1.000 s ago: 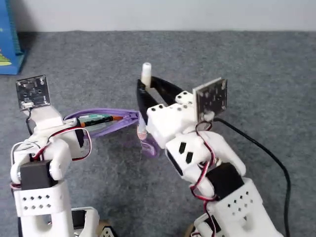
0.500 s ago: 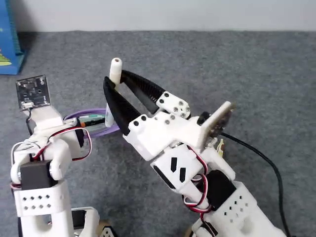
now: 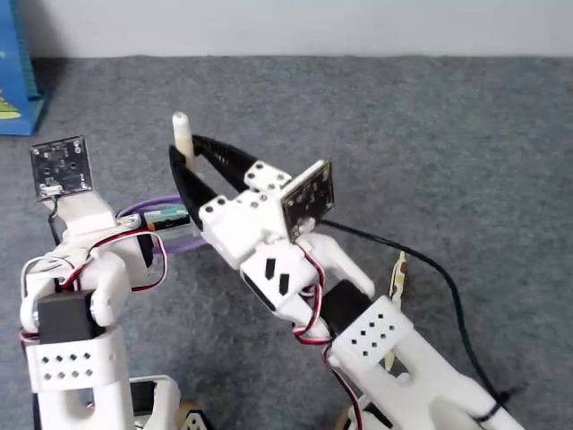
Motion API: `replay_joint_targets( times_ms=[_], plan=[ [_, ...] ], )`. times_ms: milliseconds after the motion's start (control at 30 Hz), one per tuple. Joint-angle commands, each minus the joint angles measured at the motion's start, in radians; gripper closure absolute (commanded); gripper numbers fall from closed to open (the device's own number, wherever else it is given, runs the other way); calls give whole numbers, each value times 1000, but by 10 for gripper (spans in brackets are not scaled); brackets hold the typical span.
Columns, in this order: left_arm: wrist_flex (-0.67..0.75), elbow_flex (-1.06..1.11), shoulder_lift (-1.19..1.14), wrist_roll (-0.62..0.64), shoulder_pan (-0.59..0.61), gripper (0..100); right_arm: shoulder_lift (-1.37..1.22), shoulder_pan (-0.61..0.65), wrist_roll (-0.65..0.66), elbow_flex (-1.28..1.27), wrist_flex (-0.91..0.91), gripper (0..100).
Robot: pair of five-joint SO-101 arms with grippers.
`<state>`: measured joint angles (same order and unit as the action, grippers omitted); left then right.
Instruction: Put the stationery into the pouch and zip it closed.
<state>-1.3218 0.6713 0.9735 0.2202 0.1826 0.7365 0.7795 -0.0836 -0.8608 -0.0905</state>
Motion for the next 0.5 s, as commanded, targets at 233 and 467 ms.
replay_joint_targets(
  times_ms=[233, 467],
  plan=[
    [25, -36, 14, -3, -2, 989, 136, -12, 46, -117, 159, 763],
    [25, -36, 14, -8, -2, 989, 280, -16, 32, -43, 387, 801]
  ],
)
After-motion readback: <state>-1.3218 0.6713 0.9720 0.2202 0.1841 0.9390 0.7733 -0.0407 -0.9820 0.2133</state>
